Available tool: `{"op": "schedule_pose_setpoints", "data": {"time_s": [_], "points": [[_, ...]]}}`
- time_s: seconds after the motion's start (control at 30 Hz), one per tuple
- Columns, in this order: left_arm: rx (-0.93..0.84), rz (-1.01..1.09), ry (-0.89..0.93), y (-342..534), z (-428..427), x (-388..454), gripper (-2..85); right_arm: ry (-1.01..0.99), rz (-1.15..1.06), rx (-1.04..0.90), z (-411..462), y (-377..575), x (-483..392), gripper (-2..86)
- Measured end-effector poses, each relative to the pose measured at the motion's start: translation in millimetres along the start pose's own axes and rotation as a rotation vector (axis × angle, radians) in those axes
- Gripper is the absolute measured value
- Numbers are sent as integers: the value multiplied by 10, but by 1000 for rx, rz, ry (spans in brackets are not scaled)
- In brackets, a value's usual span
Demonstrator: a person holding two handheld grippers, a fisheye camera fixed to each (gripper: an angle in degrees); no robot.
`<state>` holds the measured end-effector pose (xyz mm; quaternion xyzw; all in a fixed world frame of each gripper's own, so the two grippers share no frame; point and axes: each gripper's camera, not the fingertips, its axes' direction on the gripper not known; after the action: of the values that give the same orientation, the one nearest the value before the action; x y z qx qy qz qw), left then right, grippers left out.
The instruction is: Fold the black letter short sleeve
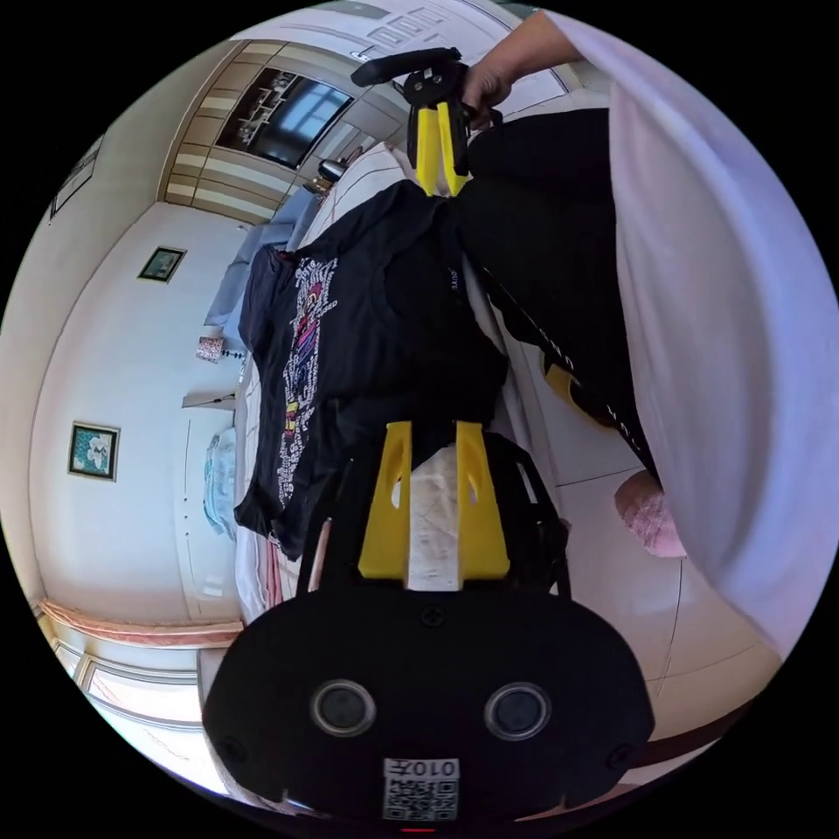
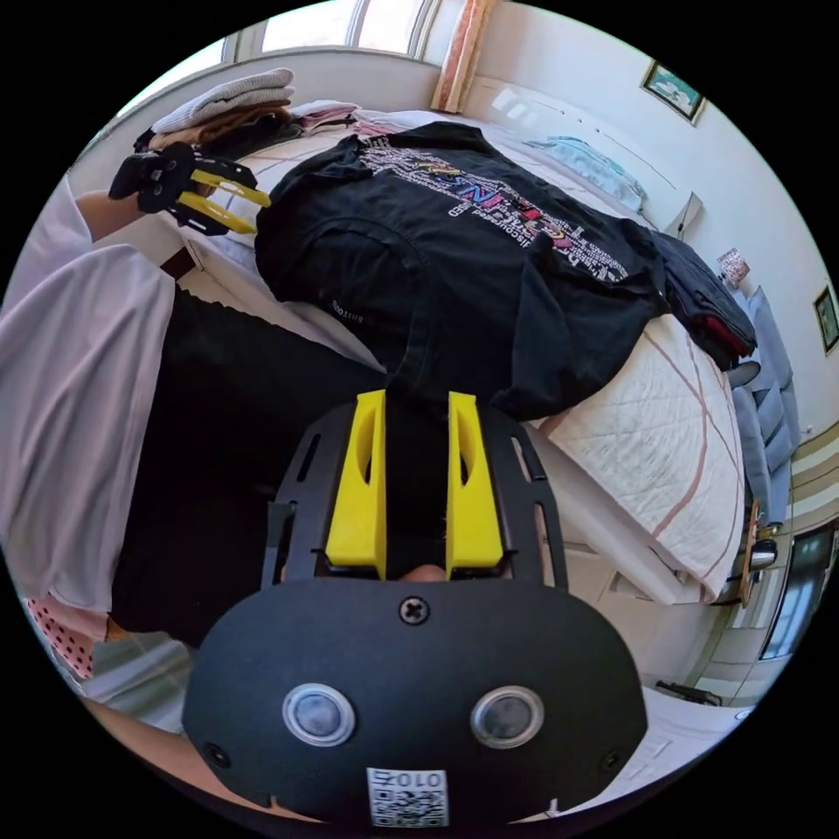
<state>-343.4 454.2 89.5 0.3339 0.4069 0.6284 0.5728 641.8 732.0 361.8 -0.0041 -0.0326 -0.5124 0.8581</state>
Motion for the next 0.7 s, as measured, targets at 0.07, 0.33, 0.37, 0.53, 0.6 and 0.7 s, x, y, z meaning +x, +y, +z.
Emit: {"op": "schedule_pose_setpoints", "data": {"time_s": [0.07, 0.33, 0.37, 0.53, 0.6, 0.7], "points": [[7, -30, 30, 33, 46, -110, 26, 15, -26, -41, 81, -83, 54, 83], [125, -301, 429, 505, 143, -1157, 0, -225, -14, 30, -547, -400, 1009, 46], [154, -376, 510, 623, 194, -1416, 0, -230, -9, 37, -615, -448, 1125, 46], [230, -681, 871, 1190, 739, -2446, 1, -390, 81, -40, -620, -1036, 2287, 46], [215, -810, 963, 1425, 1098, -2749, 3, -457, 140, -99, -351, -1198, 2595, 46], [128, -908, 1039, 1543, 1458, -2870, 8, -547, 181, -163, 85, -1288, 2860, 48]]}}
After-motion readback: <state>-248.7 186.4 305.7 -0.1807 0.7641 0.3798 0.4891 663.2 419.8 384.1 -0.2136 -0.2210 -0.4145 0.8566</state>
